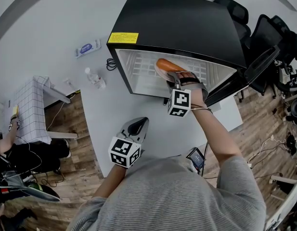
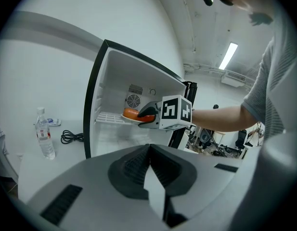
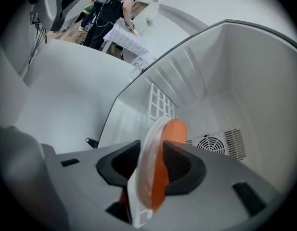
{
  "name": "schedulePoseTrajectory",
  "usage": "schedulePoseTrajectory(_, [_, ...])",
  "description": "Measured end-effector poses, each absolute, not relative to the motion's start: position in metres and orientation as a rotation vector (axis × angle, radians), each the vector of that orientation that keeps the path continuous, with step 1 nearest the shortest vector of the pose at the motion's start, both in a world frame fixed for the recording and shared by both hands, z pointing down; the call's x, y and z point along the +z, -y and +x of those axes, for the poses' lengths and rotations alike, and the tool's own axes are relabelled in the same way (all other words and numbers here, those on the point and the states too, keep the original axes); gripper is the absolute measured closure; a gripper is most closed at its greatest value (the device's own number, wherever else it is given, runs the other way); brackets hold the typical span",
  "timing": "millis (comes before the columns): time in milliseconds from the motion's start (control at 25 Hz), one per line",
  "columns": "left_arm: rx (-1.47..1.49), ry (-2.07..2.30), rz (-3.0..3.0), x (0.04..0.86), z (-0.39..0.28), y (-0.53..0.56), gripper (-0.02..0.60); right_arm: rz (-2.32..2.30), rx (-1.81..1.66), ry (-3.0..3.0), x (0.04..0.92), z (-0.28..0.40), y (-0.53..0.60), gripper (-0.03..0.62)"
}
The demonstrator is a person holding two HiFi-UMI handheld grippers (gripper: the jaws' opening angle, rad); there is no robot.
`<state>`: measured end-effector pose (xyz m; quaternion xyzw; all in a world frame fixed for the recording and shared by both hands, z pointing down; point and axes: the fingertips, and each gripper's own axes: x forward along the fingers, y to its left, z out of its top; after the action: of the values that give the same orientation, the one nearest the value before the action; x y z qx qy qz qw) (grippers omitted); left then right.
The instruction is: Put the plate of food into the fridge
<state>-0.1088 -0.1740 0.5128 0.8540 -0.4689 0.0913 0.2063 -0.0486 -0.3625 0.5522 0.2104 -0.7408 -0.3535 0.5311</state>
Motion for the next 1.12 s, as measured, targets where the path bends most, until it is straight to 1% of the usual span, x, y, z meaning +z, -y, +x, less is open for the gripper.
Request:
schedulePoseTrajectory(280, [0.26,1.297,2.389,0.514,-0.105,0.174,0.571,0.607,-0.911,1.799,0.543,-0.051,0.361,0.436])
schedulePoseTrajectory(360, [0.263,1.296,2.391,0.514,-0.105,0.173,0.571,0.627,-0.958,1.792,0.538,-0.05,0.36,0.405])
schedulePoseTrajectory(400, [0.265,1.296,2.39,0.514,-0.105,0.173,0.571,0.63,-0.973,1.789,0.537,-0.048,0.358,0.402])
schedulePoseTrajectory(680, [0.272,1.293,2.391,0.515,-0.104,0.172,0.571,0.62,-1.069,1.732,0.536,-0.036,0.355,0.402])
schedulePoseTrajectory(880, [0.274,1.285,2.397,0.515,-0.102,0.17,0.571,0.657,-1.073,1.723,0.535,-0.033,0.354,0.402])
schedulePoseTrajectory(1040, [0.274,1.285,2.396,0.515,-0.103,0.17,0.571,0.669,-1.086,1.714,0.535,-0.032,0.349,0.412])
schedulePoseTrajectory(1120, [0.277,1.283,2.396,0.516,-0.103,0.17,0.571,0.654,-1.071,1.708,0.54,-0.032,0.347,0.462])
